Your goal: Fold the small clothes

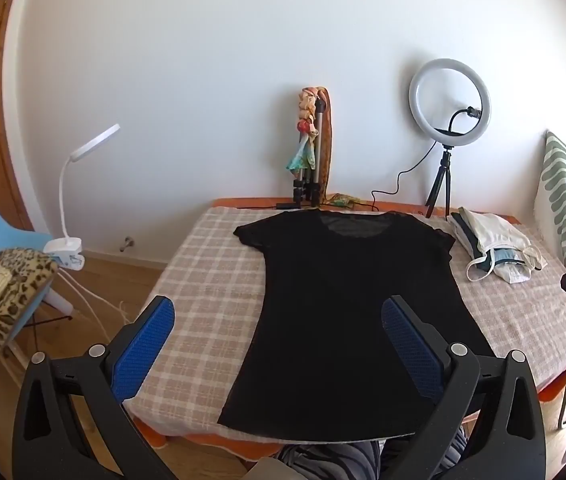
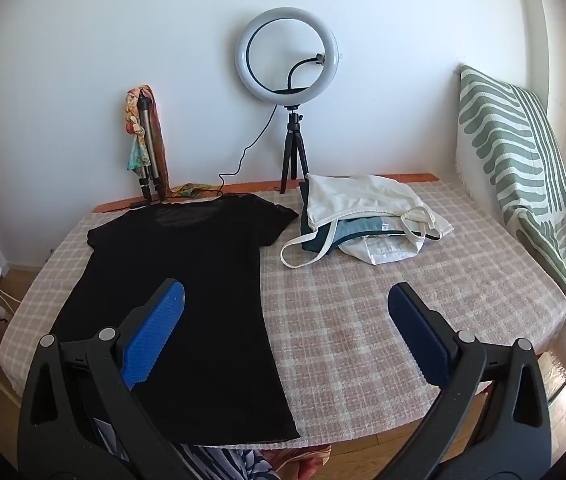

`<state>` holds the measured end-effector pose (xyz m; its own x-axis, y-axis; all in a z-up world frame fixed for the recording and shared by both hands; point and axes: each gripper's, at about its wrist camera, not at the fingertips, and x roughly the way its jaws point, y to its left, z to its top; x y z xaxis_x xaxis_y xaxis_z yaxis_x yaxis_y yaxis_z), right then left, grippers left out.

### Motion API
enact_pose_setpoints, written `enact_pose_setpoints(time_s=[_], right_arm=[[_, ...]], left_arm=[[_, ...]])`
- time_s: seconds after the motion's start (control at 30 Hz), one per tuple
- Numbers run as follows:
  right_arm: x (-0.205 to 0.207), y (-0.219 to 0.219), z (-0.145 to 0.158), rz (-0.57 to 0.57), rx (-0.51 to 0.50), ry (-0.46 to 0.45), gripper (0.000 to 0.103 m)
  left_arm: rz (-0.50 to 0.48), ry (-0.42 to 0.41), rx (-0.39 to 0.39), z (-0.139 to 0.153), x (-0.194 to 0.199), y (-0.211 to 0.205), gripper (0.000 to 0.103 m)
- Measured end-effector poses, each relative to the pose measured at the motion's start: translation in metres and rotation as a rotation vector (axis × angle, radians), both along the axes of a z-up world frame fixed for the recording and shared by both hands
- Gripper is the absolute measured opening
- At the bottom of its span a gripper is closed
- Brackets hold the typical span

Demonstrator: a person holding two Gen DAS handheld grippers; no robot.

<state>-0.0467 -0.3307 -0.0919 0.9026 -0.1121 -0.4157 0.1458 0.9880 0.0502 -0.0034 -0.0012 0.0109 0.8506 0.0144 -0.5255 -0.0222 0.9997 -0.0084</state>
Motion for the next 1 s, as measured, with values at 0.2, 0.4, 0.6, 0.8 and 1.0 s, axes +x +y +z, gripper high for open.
enact_pose_setpoints(time_s=[0.2,0.4,0.6,0.8,1.0], right_arm=[[0.0000,0.0010,0.0015,0.002,0.000,-0.002,0.103],[0.0005,0.0010,-0.0007,-0.001,0.000,-0.004,0.103],[0.0007,0.0017,-0.0002,0.000,-0.001,-0.003,0.103],[0.0003,0.0021,0.0003,-0.001,-0.001,-0.004,0.103],[0.0000,0.0024,0.0008,0.000,-0.001,-0.005,0.103]], left_arm=[[-0.004,0.002,-0.004,0.0006,-0.0005,0.0003,0.103],[-0.003,0.003,-0.004,0.0003,-0.0014,0.0002,0.103],[-0.001,0.000,-0.004,0.0008,-0.0015,-0.0010,0.103],[-0.004,0.000,-0.004,0.0016,-0.0016,-0.0022,0.103],[-0.006,-0.002,-0.007,0.0034,-0.0012,-0.0029,0.103]])
